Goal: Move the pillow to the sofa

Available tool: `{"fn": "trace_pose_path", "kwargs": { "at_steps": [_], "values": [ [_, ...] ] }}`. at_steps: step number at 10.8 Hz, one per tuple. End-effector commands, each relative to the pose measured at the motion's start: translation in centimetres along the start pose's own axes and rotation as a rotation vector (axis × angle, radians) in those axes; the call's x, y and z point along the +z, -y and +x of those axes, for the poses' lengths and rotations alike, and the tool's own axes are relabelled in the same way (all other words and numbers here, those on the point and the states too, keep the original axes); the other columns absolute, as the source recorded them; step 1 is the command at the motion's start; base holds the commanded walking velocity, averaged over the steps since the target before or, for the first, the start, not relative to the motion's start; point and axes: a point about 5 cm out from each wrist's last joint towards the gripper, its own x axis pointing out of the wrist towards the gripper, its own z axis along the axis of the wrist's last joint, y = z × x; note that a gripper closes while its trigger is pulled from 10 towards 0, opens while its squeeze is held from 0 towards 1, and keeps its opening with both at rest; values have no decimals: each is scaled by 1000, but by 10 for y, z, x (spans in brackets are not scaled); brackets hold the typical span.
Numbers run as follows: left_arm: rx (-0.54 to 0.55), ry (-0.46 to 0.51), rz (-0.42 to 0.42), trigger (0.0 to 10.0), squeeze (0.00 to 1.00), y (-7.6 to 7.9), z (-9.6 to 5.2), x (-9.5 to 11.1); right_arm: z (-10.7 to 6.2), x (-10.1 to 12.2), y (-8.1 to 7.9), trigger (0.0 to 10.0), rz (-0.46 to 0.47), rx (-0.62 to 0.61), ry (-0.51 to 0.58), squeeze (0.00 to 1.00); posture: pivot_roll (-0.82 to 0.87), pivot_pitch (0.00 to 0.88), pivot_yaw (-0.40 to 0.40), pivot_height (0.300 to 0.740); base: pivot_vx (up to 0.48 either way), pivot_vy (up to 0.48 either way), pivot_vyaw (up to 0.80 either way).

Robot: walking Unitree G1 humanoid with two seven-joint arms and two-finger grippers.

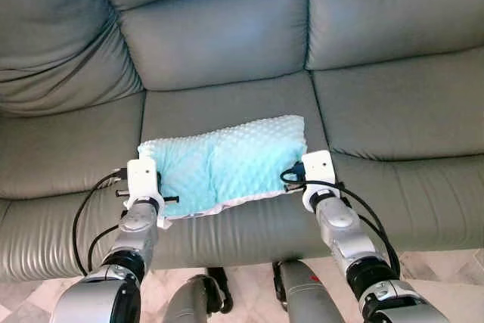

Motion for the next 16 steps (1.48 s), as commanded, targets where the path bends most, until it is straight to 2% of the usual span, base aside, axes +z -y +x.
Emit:
{"fn": "trace_pose_path", "kwargs": {
  "at_steps": [1, 3, 6, 9, 12, 16],
  "values": [
    [13, -42, -39, 10000, 1000, -6, -3, -11, -4, -10, -9, 10000, 35, 31, -24, 1000, -314, 414, 132, 740, 0, 0, 0],
    [18, -19, -53, 10000, 1000, -9, 1, 0, -1, -6, -11, 10000, 24, 25, -14, 1000, -304, 406, 135, 740, 0, 0, 0],
    [32, -21, -58, 10000, 1000, -7, 2, 2, -1, -7, -12, 10000, 19, 34, -8, 1000, -296, 407, 135, 740, 0, 0, 0],
    [35, -42, -65, 10000, 1000, -4, -1, -7, -2, -8, -13, 10000, 32, 48, -6, 1000, -286, 396, 141, 740, 0, 0, 0],
    [36, -57, -94, 10000, 1000, -5, -8, -22, -7, -16, -6, 10000, -2, -5, -30, 1000, -276, 385, 145, 740, 0, 0, 0],
    [22, 0, -141, 10000, 1000, -5, -16, -29, -10, -17, -2, 10000, -39, -33, -30, 1000, -250, 375, 145, 740, 0, 0, 0]
  ]
}}
